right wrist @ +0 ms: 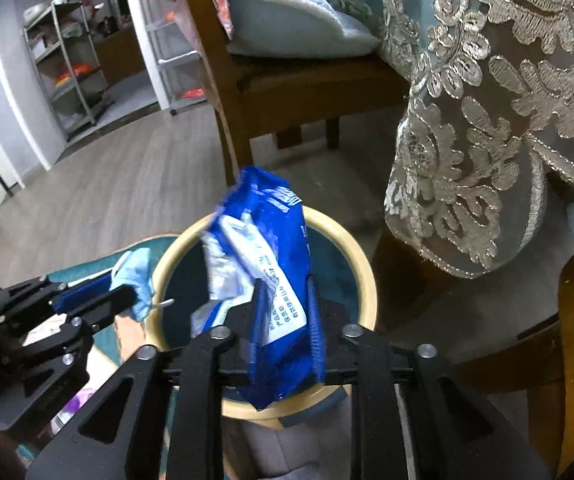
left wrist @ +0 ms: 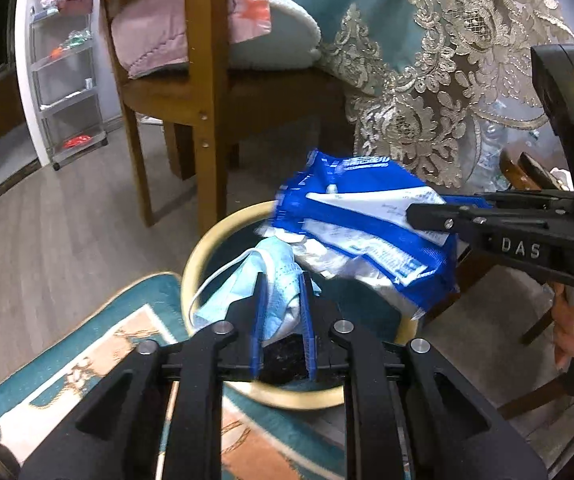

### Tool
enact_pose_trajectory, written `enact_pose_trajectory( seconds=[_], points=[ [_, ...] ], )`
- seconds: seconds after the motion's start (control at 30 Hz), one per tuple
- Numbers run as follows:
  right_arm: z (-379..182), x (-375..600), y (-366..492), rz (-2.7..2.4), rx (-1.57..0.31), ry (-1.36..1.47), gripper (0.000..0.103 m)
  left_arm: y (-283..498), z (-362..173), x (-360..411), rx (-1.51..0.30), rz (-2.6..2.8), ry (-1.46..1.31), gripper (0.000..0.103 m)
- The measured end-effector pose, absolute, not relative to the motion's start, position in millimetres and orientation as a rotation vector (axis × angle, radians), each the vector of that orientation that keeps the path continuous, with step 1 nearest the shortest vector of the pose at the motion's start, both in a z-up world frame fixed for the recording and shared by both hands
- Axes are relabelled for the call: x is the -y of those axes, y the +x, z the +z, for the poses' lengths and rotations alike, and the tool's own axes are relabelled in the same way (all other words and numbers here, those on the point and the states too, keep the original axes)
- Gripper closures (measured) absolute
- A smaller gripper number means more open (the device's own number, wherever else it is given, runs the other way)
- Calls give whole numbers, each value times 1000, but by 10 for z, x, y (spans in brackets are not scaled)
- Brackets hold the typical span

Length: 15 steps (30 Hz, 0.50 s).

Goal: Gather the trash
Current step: 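Drop the blue wrapper and face mask into the teal bin, opening both tools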

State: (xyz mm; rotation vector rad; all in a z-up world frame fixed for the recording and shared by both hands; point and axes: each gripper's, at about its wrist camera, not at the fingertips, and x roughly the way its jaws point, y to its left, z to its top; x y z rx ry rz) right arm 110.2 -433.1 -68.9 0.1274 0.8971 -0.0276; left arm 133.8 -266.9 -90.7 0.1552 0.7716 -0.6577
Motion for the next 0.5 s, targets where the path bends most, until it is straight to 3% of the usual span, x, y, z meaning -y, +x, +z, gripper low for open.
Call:
enact_pose_trajectory(
  seconds=[0.03, 0.07, 0.13, 0.23, 0.5],
  points=[
    [-698, 4327, 1089, -36, -898, 128, 50, 1354, -921, 2652, -789, -680, 123, 69],
    [-708, 4348, 1093, -43, -897, 134, 42, 1362, -928, 2647, -794, -675, 106, 45],
    [-694, 4372, 1085, -54, -885, 142, 37, 1337, -891, 2632, -763, -651, 98, 31],
    [-678, 4400, 1080, -75, -873, 146, 25, 1352, -836, 2586, -759, -651, 83, 31],
    [-592, 4356, 1063, -69, -868, 185, 12, 1347, -720, 2245, -758, -574, 75, 24]
  ],
)
